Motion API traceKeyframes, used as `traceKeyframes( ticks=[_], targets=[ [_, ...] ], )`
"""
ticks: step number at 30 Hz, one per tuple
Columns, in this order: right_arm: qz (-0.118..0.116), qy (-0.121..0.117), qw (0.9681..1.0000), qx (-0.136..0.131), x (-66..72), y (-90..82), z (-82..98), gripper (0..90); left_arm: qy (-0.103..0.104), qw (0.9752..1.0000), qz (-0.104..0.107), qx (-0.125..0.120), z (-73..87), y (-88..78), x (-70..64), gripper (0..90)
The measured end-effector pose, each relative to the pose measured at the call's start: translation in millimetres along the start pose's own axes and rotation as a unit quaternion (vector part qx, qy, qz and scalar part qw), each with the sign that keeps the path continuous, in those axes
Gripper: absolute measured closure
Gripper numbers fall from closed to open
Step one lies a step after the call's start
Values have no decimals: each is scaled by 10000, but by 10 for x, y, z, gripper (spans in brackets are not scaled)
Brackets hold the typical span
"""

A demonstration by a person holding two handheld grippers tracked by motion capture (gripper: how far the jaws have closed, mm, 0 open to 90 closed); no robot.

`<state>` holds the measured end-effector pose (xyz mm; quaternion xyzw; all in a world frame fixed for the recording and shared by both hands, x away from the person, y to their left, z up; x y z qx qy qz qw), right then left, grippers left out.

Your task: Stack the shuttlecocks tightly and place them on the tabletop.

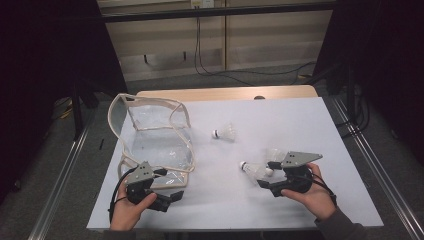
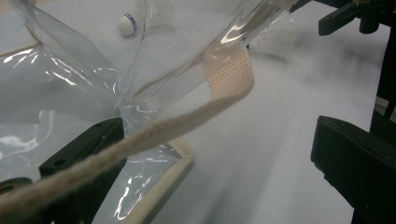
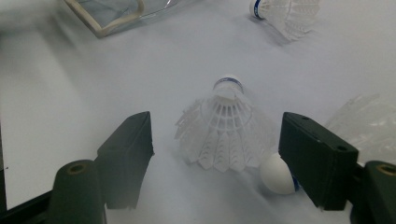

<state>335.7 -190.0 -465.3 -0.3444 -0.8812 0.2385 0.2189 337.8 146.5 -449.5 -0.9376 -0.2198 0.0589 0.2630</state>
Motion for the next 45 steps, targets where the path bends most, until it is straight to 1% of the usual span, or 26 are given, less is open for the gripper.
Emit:
traceKeyframes(
  ticks=[6, 14, 18, 22, 26, 32, 36, 42, 45],
  targets=[
    [-32, 3, 10000, 45, 15, 10, 27, 251, -15, 10000, -1, -17, -3, 4, -1, 35],
    [-50, 5, 9999, 145, 34, 74, 71, 251, -18, 10000, -9, -24, -4, 6, 0, 35],
    [-41, -60, 9997, 236, 50, 118, 94, 251, -18, 10000, -5, -22, -4, 4, 0, 35],
    [-39, -34, 9998, 210, 57, 141, 89, 251, -18, 10000, -10, -29, -6, 5, 1, 35],
    [-33, -48, 9996, 262, 66, 179, 101, 250, -11, 10000, -10, -22, -4, 3, 2, 35],
    [41, -15, 9997, 234, 74, 231, 90, 245, -24, 10000, -14, -31, -6, 6, 2, 35],
    [5, -5, 9997, 226, 98, 273, 80, 261, -17, 10000, -13, -31, -6, 5, 3, 35],
    [73, -8, 9997, 218, 136, 355, 62, 291, -20, 10000, -14, -28, -6, 3, 3, 35],
    [134, -56, 9995, 274, 144, 400, 66, 320, -17, 10000, -15, -30, -5, 3, 4, 35]
  ],
)
Point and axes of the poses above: each handheld gripper's, and its own axes: y roughly forward along the jaws, z roughly out of its underside, x roughly to its left, the point moved 7 cm from there along y, roughly forward along the jaws, and after that the axes turned 10 degrees about y, right-handed, at the moved point
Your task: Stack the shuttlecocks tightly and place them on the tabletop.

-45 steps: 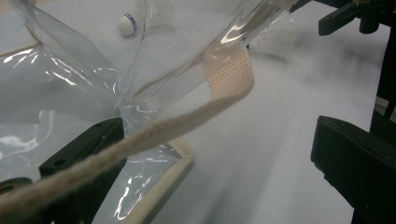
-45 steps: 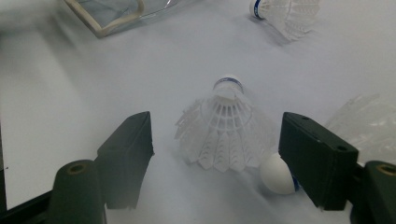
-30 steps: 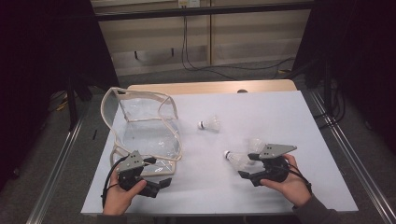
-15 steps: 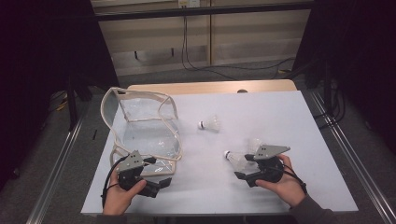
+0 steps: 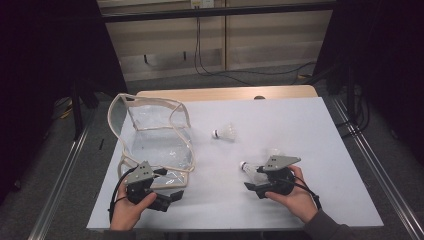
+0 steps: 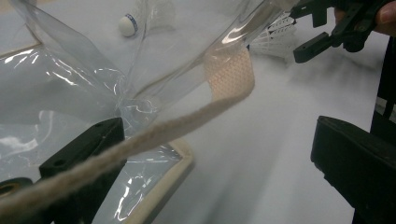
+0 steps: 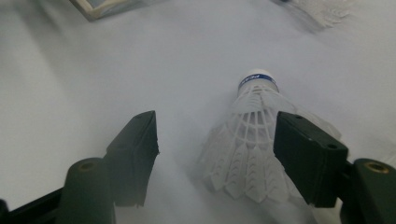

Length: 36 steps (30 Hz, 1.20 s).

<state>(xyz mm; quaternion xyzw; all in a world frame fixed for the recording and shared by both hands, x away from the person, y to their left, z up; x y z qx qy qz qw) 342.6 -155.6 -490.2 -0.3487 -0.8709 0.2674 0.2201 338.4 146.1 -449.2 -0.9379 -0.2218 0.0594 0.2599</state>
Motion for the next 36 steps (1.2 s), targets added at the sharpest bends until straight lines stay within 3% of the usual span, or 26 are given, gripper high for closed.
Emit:
traceKeyframes(
  ticks=[8, 17, 25, 31, 36],
  targets=[
    [171, 35, 9998, -27, -16, 60, -21, 382, 3, 10000, -6, -4, -1, 1, 2, 35],
    [145, 183, 9997, -32, -38, 113, -43, 475, 5, 10000, -7, -2, -1, -1, 5, 35],
    [19, 203, 9998, 3, -27, 123, -62, 728, 11, 10000, -5, 1, -1, -1, 6, 35],
    [-107, 116, 9998, -118, 1, 82, -113, 875, 7, 10000, -11, 0, -1, 0, 5, 35],
    [-239, 80, 9994, -219, 22, 50, -167, 895, 8, 10000, -5, 28, 0, -5, 7, 35]
  ],
)
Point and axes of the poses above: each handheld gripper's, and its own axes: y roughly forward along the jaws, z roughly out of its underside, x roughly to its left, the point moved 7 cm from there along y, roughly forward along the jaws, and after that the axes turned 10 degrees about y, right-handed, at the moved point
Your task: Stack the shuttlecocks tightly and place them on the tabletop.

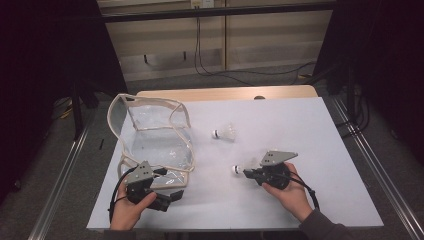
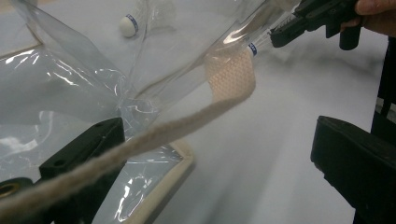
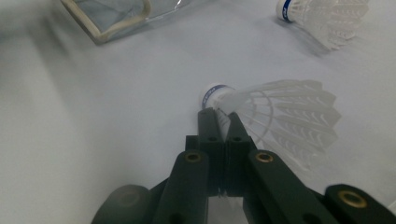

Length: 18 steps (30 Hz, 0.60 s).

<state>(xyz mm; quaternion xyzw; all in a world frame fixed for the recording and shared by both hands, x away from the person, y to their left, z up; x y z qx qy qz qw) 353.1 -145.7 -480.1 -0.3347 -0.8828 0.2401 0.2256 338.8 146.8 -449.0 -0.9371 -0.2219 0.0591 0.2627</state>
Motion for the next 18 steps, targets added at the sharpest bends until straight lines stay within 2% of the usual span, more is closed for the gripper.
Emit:
traceKeyframes(
  ticks=[3, 10, 18],
  targets=[
    [-113, 4, 9999, -80, 2, -17, -40, 895, 1, 10000, 2, -1, 0, -1, 0, 35],
    [-128, -24, 9997, -197, -38, -57, -134, 894, 2, 10000, 0, -3, 0, 0, 0, 35],
    [-132, 163, 9995, -246, -144, -54, -191, 895, 2, 10000, -3, -29, -1, 4, -1, 35]
  ],
)
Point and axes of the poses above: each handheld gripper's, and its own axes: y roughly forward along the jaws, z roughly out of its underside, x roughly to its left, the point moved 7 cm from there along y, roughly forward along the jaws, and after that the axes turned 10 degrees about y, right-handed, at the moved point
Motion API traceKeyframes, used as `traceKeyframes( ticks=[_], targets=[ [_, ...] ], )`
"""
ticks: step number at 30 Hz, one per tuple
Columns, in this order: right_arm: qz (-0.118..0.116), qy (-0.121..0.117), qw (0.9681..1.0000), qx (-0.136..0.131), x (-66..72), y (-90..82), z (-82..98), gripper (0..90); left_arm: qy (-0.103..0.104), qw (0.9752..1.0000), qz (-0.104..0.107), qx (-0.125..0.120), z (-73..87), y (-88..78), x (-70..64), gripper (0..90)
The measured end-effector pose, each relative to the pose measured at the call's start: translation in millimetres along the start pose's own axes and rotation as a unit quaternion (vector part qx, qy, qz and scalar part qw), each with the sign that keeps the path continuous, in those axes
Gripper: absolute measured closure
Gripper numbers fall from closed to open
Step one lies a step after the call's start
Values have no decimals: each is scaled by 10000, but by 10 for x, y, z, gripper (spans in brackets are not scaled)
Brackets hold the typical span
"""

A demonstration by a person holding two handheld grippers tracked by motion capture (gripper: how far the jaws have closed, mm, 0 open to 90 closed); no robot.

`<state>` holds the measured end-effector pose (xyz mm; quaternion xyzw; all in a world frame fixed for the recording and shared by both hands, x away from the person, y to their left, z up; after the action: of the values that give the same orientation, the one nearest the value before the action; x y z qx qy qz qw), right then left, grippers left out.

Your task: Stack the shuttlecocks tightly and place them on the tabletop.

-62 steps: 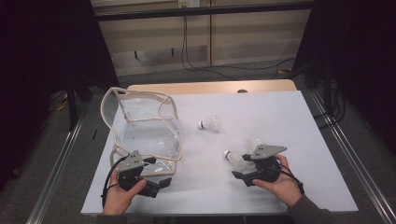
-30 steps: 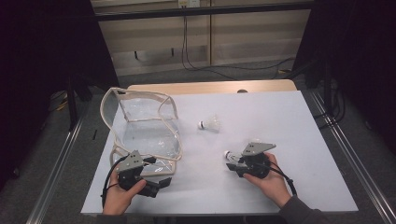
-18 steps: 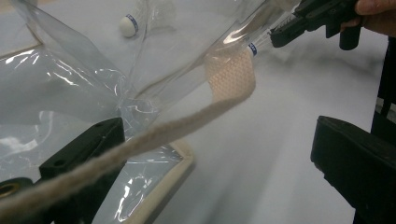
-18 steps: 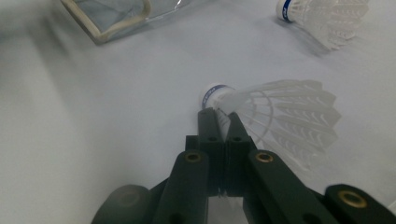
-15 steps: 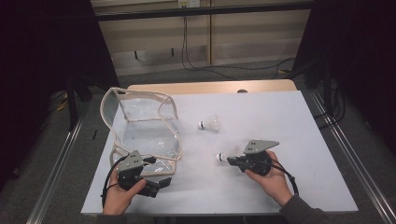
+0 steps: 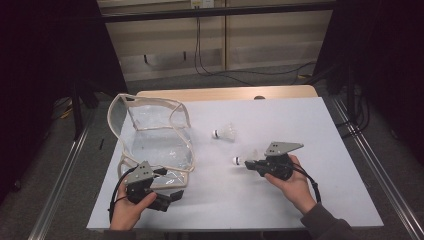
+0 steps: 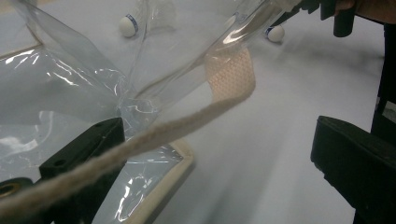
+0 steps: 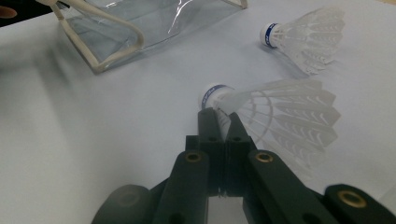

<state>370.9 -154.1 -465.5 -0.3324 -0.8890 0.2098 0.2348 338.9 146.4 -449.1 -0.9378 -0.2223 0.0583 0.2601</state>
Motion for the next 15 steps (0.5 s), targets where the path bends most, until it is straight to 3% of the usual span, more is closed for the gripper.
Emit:
traceKeyframes(
  ticks=[15],
  targets=[
    [18, 145, 9999, -92, -118, -20, -118, 896, 0, 10000, -2, -6, 1, 0, -1, 35]
  ],
)
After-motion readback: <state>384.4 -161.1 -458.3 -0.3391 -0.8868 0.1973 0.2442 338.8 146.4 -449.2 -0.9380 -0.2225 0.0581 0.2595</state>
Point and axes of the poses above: each handheld gripper's, and its own axes: y roughly forward along the jaws, z roughly out of its underside, x roughly to its left, the point moved 7 cm from there along y, roughly forward along the jaws, and after that the axes turned 10 degrees about y, right-handed, at the moved point
